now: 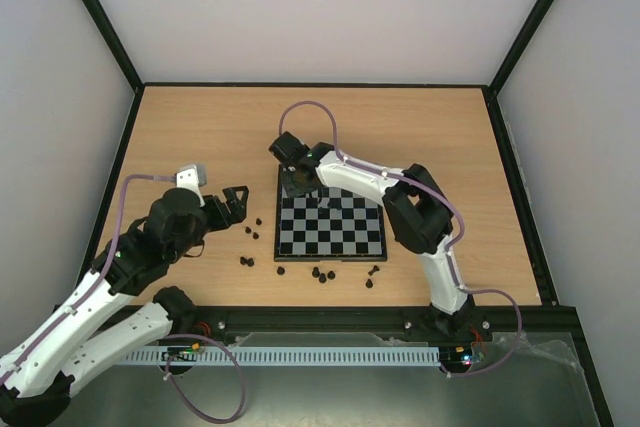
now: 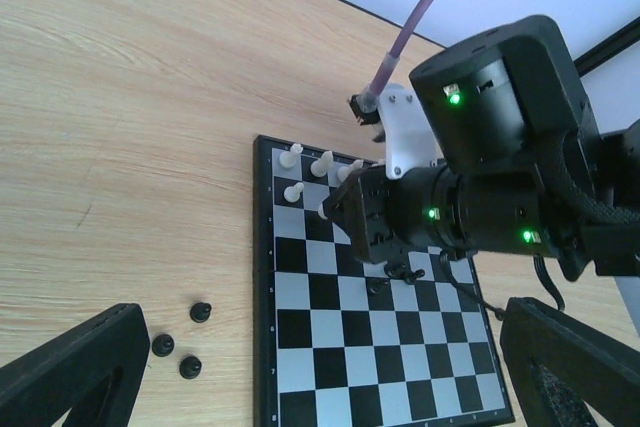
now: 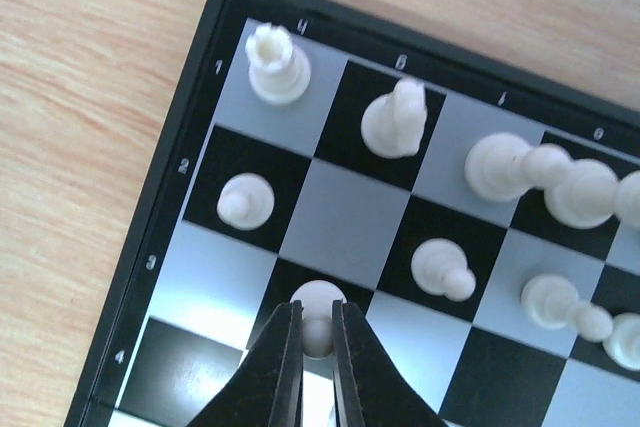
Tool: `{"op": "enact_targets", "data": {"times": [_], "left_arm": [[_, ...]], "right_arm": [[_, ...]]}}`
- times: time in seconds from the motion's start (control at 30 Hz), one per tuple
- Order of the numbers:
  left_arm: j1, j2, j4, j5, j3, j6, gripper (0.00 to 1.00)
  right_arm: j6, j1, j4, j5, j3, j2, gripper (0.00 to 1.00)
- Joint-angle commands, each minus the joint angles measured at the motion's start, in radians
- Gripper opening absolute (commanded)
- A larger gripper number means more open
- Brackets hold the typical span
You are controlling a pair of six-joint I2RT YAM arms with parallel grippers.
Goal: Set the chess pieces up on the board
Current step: Place the chess piece on the chessboard.
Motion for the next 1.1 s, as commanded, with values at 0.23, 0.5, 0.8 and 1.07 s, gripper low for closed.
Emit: {"op": "enact_targets", "data": {"times": [0.23, 0.5, 0.8, 1.07], "left_arm": [[-0.006, -0.005, 0.016, -0.004, -0.017, 0.008, 0.99], [-0.006, -0.01, 0.017, -0.009, -0.023, 0.008, 0.99], [-0.006, -0.015, 0.021, -0.007, -0.033, 0.007, 0.99], [-0.006, -0.027, 0.019, -0.007, -0.04, 0.003, 0.99]], "right_arm": [[-0.018, -0.036, -0.063, 0.004, 0.064, 0.063, 0.07], [-0.022, -0.036, -0.058, -0.004, 0.083, 0.084, 0.07], [-0.019, -0.037, -0.058, 0.017, 0.106, 0.112, 0.1], [-0.018, -0.037, -0.038, 0.021, 0.082, 0.074, 0.24]]}}
